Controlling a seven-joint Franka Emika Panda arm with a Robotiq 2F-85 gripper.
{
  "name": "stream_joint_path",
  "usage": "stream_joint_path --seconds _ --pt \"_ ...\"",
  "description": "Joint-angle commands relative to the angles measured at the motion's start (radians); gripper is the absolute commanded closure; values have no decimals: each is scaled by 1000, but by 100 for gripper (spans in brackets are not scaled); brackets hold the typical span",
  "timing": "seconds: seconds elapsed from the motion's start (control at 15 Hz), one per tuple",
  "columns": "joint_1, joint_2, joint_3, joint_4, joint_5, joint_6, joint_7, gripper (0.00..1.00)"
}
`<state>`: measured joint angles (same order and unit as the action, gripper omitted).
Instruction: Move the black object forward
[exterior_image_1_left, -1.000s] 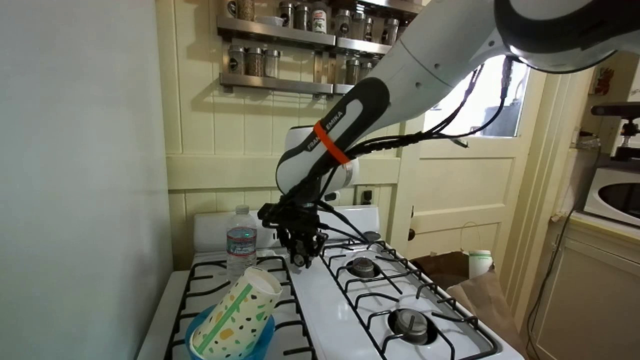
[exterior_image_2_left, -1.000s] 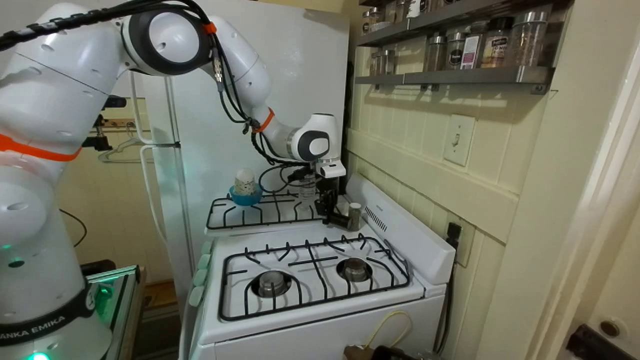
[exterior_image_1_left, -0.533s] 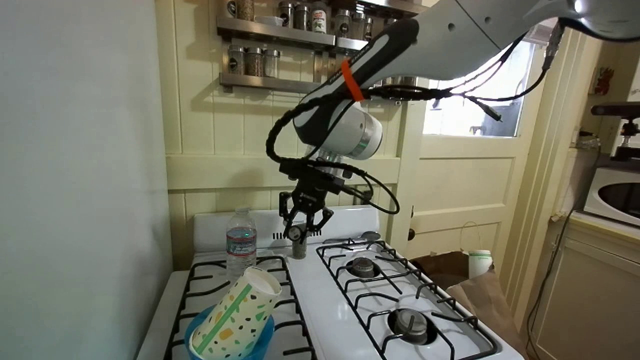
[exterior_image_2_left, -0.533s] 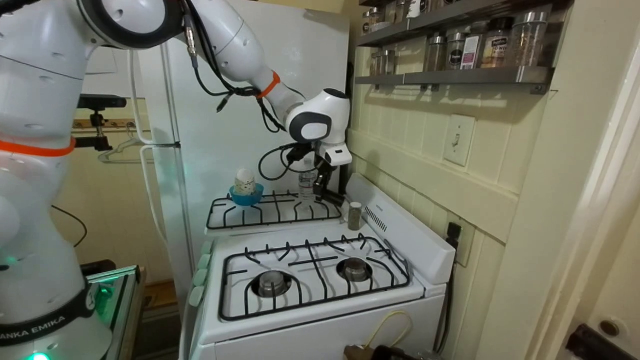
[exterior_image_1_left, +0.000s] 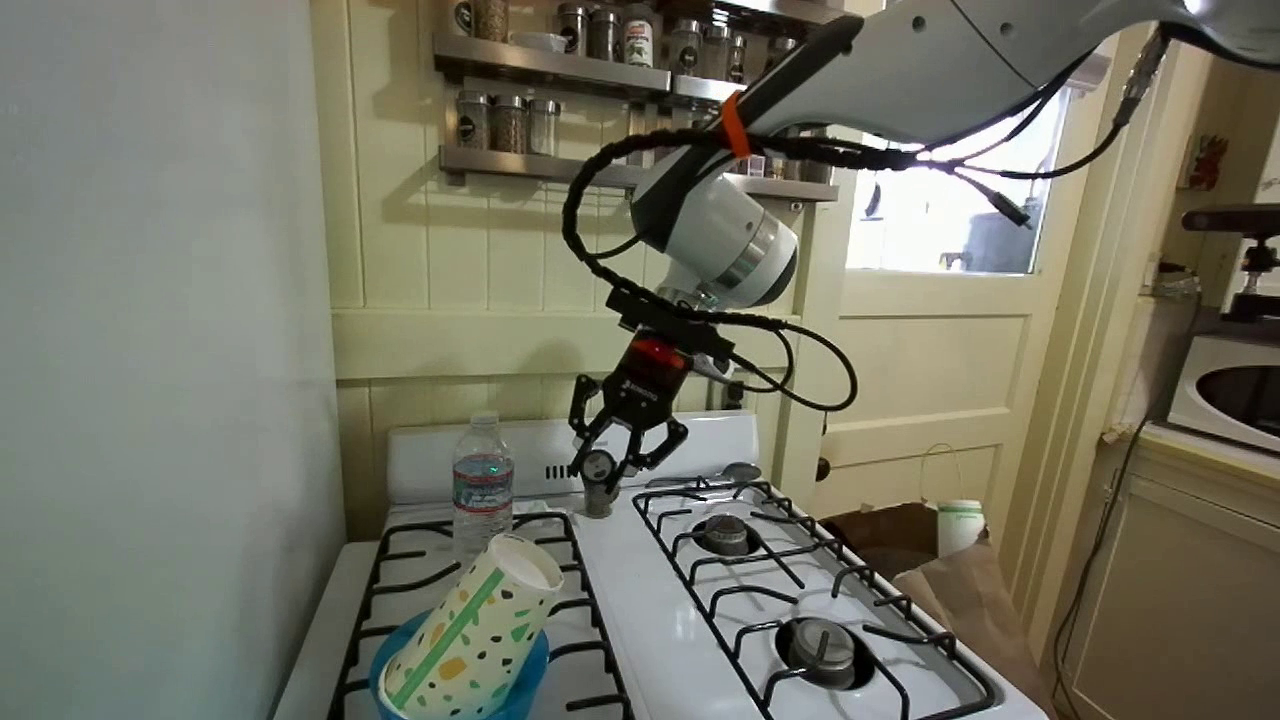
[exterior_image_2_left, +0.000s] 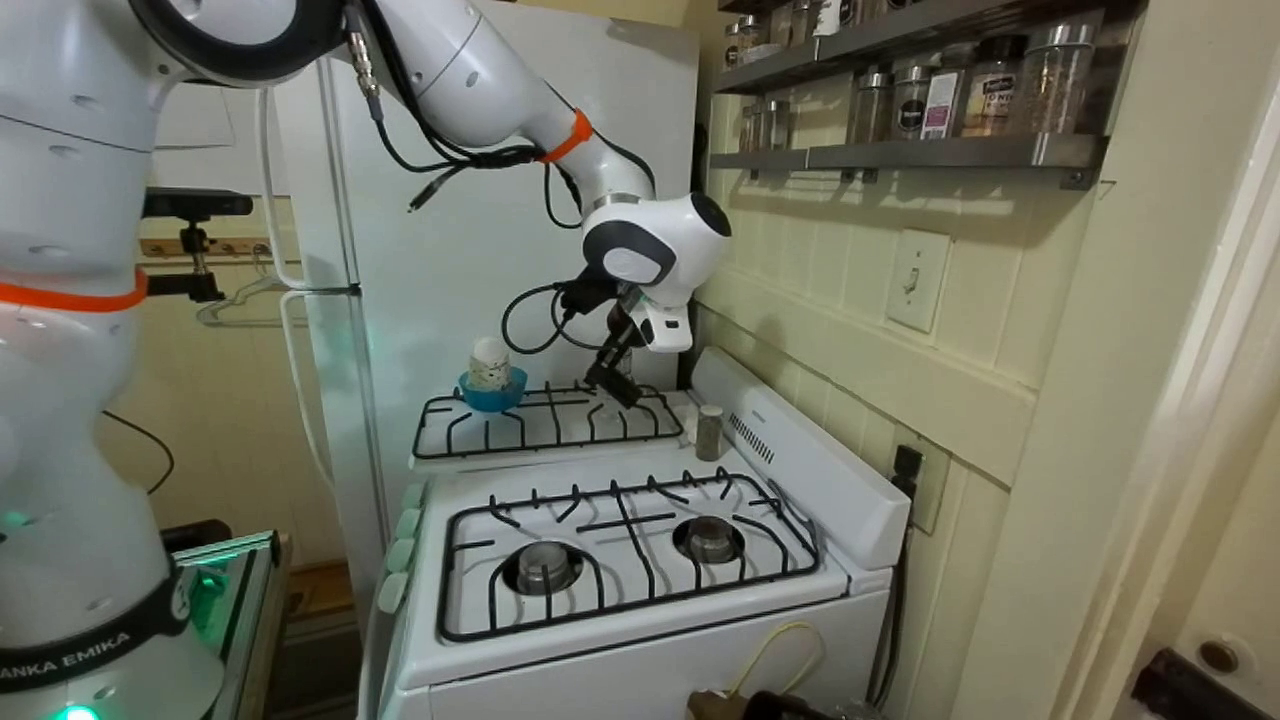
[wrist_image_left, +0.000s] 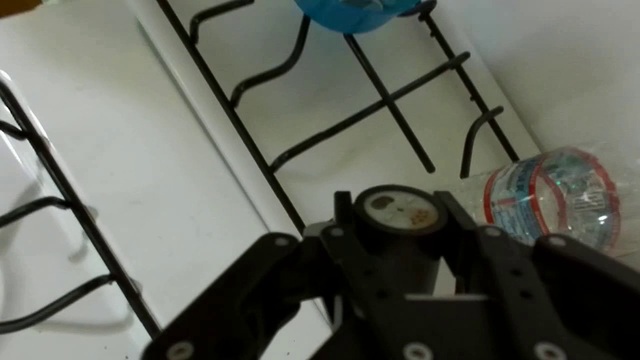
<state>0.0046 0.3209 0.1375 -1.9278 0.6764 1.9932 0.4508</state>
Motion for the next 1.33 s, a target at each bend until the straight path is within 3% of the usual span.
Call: stream_joint_path --seconds 0.0,0.6,1.27 --pt "13 -15 -46 -41 45 -77 27 82" --pt "34 56 -94 -35 12 -151 117 82" --pt "20 176 -102 14 46 -243 110 82"
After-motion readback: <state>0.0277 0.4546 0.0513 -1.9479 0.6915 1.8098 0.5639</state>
